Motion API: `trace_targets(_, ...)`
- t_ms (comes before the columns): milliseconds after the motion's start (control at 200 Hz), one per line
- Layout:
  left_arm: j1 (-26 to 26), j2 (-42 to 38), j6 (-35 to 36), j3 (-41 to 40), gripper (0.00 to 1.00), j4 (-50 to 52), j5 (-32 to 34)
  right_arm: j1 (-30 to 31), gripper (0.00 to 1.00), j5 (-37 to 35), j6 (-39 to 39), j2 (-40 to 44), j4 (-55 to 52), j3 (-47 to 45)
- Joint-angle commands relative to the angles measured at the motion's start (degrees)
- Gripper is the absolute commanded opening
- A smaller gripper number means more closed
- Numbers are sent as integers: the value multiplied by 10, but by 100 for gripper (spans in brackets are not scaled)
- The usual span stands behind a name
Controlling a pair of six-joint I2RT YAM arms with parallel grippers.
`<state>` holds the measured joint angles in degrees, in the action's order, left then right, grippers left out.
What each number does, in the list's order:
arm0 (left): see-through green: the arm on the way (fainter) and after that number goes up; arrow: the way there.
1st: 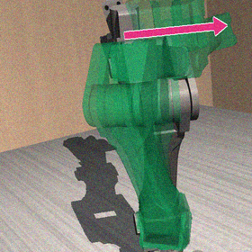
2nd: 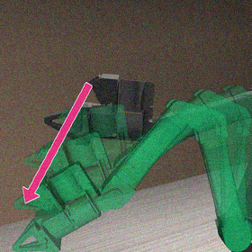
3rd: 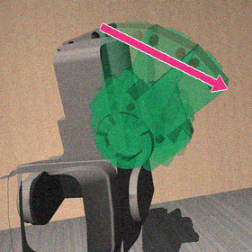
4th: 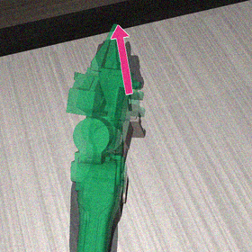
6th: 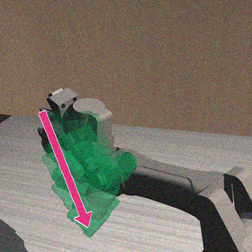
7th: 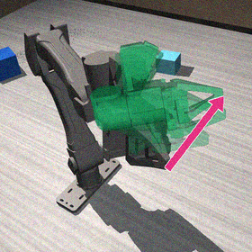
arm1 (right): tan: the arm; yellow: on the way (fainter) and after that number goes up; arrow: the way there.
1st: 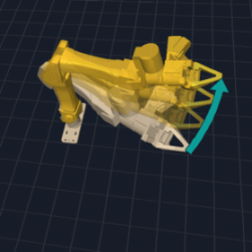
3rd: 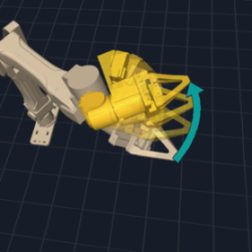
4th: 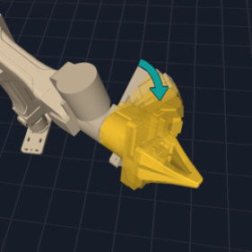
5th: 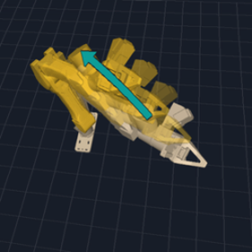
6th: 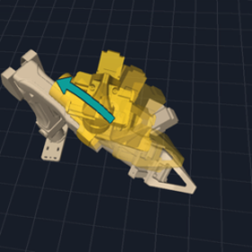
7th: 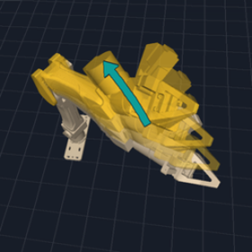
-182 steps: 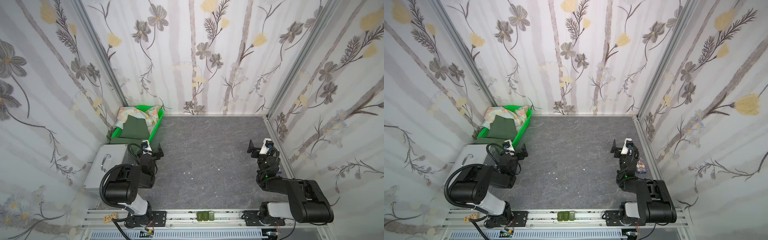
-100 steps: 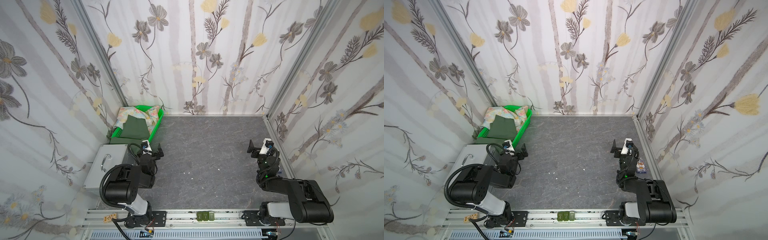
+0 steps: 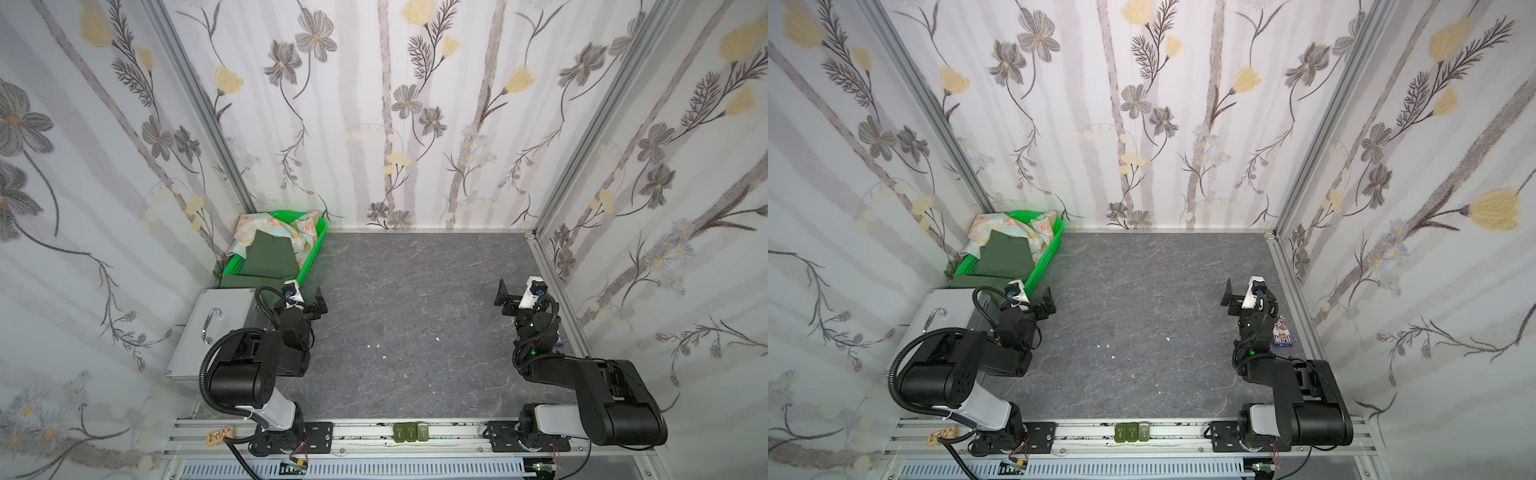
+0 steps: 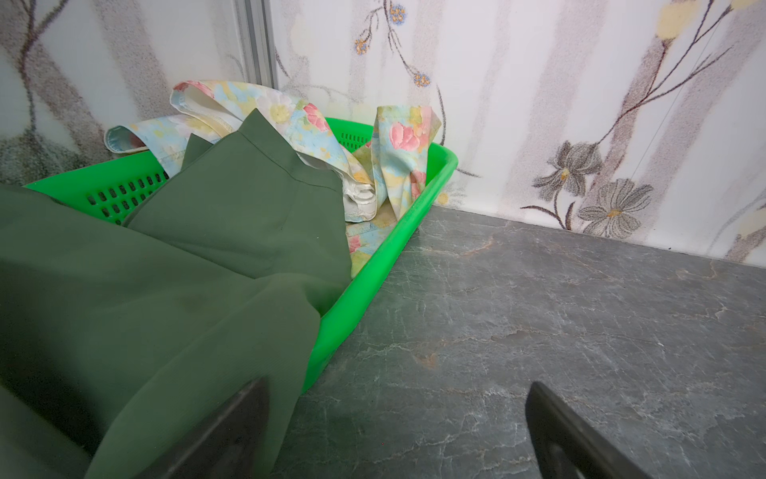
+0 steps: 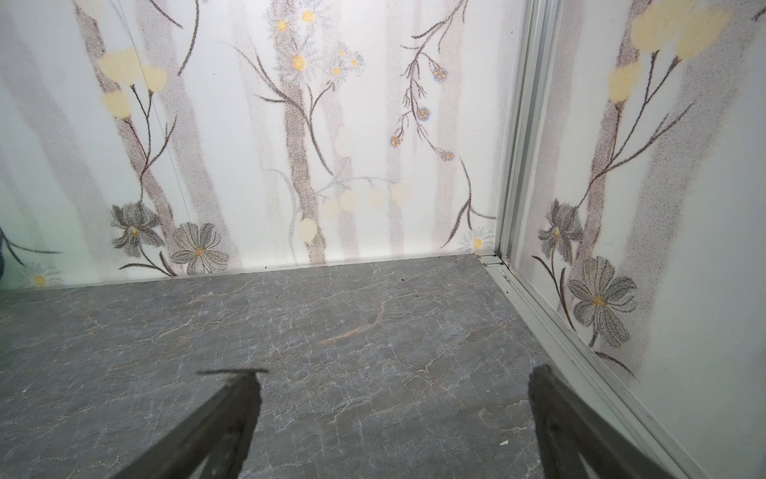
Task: Fold and stack skirts
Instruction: Pick up the skirt from the basket.
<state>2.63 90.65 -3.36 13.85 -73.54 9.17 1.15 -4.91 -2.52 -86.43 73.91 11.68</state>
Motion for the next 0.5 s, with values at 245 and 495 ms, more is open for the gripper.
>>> trace_targets(245, -1, 1, 0, 0, 100, -26, -3, -1, 100, -2, 4, -1, 2, 4)
trace_targets(495, 13, -45, -2, 5, 89, 14, 56, 8, 100, -25, 7, 42, -55, 17)
